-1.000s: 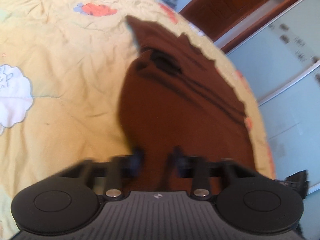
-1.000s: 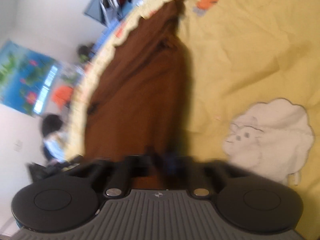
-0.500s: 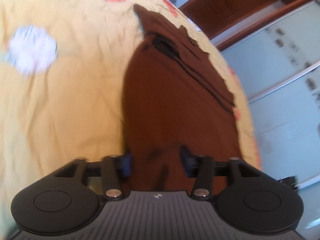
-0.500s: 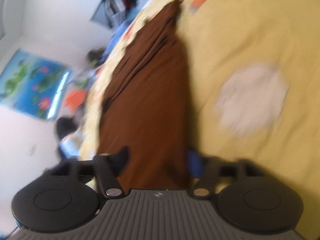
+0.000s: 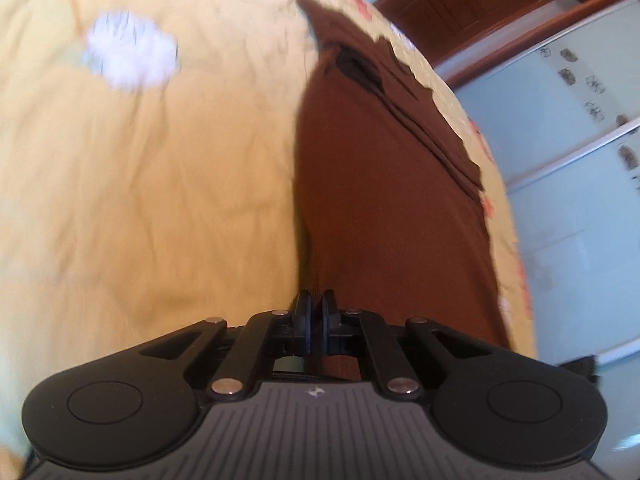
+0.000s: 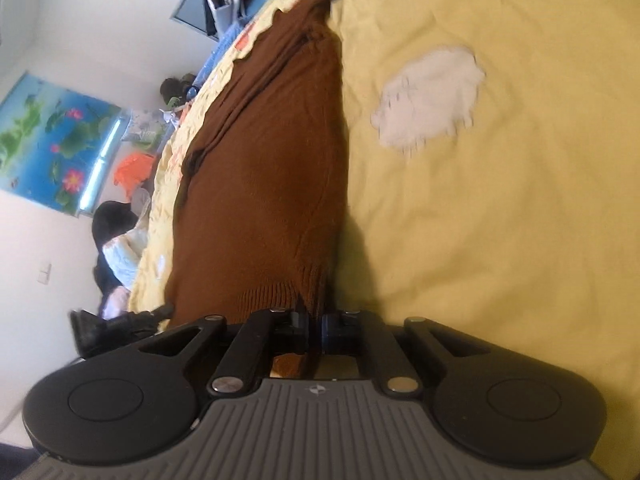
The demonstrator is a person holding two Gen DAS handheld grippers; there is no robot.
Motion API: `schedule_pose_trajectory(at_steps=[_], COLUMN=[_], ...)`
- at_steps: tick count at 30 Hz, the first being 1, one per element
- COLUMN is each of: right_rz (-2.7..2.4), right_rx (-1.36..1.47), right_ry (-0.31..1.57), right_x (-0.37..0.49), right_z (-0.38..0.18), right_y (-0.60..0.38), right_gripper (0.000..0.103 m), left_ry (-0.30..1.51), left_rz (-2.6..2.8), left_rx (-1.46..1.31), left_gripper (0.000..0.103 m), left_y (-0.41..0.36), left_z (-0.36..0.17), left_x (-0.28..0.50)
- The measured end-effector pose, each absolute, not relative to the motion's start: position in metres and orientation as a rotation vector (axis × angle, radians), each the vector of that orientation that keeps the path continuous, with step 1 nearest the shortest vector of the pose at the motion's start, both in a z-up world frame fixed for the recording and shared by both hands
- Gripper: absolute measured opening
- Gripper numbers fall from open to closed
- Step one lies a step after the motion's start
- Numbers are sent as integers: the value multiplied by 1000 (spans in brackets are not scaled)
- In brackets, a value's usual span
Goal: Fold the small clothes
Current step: 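Lift the hem with both grippers and fold it toward the collar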
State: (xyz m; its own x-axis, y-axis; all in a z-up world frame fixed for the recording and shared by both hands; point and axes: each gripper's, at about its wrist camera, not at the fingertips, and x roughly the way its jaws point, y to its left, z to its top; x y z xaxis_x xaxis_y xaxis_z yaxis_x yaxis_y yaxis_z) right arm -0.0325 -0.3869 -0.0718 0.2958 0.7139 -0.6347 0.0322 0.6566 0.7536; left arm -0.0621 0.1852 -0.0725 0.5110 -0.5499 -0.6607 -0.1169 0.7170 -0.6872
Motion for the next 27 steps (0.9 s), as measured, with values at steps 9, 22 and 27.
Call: schedule_pose_trajectory(at_steps=[9,22,27], right_rz=[634,502,473], right_rx=[809,659,692], right_ry=[1165,1180,1164], right_x=[-26,-47,-42], right_z=[-63,-62,-54], right_y=[-352,-384,-388], right_gripper=[71,6,35], left_ry=[990,1040,994], left_rz=[-417,-294,-252], left_rx=[-796,-487,-453], left_gripper=[66,10,22], left_y=[163,160,180], left_z=[-68,-52,-27], left_x=[-74,-100,-95])
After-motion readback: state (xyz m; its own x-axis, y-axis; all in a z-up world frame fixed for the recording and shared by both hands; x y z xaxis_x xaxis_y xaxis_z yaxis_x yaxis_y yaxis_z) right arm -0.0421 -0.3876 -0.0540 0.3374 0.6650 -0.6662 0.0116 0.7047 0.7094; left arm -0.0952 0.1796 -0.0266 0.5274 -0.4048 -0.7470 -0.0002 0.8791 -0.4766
